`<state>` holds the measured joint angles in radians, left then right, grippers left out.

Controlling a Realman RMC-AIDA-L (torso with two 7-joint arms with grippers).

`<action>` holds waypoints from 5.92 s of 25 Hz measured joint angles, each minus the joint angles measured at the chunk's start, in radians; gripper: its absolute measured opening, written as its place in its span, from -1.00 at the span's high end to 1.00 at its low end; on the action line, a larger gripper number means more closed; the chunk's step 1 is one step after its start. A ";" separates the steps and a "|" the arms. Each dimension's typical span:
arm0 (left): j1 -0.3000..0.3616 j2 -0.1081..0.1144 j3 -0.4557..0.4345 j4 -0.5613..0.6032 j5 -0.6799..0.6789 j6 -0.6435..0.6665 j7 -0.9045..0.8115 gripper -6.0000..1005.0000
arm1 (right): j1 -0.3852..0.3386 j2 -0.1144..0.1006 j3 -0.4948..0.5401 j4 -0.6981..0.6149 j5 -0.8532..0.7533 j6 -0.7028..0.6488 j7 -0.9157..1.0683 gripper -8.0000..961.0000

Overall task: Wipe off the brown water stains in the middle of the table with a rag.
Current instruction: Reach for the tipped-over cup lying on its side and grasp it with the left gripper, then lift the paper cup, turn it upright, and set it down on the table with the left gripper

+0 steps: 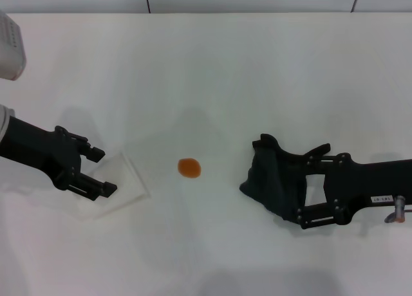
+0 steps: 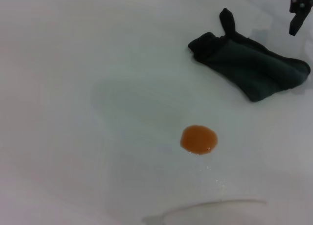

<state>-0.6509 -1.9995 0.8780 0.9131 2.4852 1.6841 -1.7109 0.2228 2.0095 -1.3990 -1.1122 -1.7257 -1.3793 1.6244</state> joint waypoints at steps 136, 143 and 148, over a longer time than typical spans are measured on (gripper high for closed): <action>0.278 -0.077 -0.022 -0.124 -0.693 -0.380 0.497 -0.01 | -0.003 0.000 -0.002 0.053 0.028 0.057 -0.026 -0.75; 0.246 -0.073 -0.090 -0.271 -0.750 -0.459 0.693 -0.01 | -0.002 0.000 -0.004 0.053 0.029 0.051 -0.024 -0.75; 0.214 -0.070 -0.103 -0.337 -0.789 -0.508 0.786 -0.01 | -0.001 0.000 -0.011 0.055 0.029 0.056 -0.027 -0.75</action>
<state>-0.4369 -2.0695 0.7750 0.5759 1.6958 1.1757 -0.9244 0.2223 2.0095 -1.4101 -1.0568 -1.6963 -1.3236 1.5977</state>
